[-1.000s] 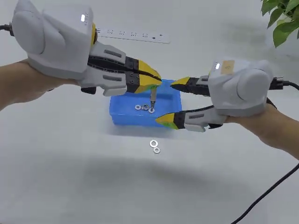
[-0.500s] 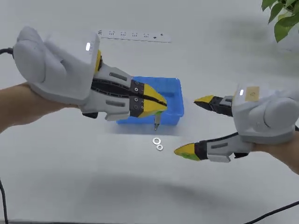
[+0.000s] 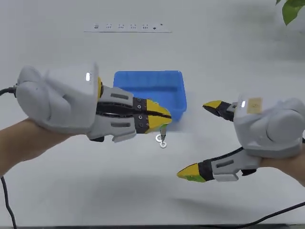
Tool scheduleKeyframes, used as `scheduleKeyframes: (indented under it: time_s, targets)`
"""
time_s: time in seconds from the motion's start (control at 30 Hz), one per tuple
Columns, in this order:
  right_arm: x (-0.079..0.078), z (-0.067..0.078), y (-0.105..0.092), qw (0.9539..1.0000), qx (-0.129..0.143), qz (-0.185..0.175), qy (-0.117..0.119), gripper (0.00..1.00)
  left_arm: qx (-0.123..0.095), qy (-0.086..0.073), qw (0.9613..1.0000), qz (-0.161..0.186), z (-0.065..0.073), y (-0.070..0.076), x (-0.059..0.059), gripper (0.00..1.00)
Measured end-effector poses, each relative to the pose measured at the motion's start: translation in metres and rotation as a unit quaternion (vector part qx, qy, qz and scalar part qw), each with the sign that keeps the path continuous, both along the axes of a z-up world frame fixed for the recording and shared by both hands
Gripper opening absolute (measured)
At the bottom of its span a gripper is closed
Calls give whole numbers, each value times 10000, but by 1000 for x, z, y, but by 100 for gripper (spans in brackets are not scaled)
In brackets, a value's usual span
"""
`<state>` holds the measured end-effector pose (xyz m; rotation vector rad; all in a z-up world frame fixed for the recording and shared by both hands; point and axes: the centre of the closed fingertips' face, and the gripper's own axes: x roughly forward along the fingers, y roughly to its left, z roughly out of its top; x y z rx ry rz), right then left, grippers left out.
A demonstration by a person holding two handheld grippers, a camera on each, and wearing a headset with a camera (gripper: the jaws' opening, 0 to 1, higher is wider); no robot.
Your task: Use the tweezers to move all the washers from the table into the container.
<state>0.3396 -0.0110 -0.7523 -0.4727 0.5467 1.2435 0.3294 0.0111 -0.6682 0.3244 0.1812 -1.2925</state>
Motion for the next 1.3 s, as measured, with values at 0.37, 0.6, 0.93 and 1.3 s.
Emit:
scheduleKeyframes:
  time_s: [0.37, 0.6, 0.93, 1.3]
  targets:
    - [-1, -3, -5, 9996, 146, -132, 178, 100, -20, 259, 9996, 85, -14, -7, 1, 4]
    - [-3, -4, -3, 9996, 168, -135, 196, 99, 33, 279, 9995, 134, -20, -6, 2, 4]
    - [-5, -7, -4, 9996, 121, -105, 214, 98, -3, 338, 9994, 81, -22, -8, 2, 4]
    - [-13, -9, 10, 9994, 147, 129, 291, 93, 267, 417, 9988, 68, -24, 0, 1, 4]
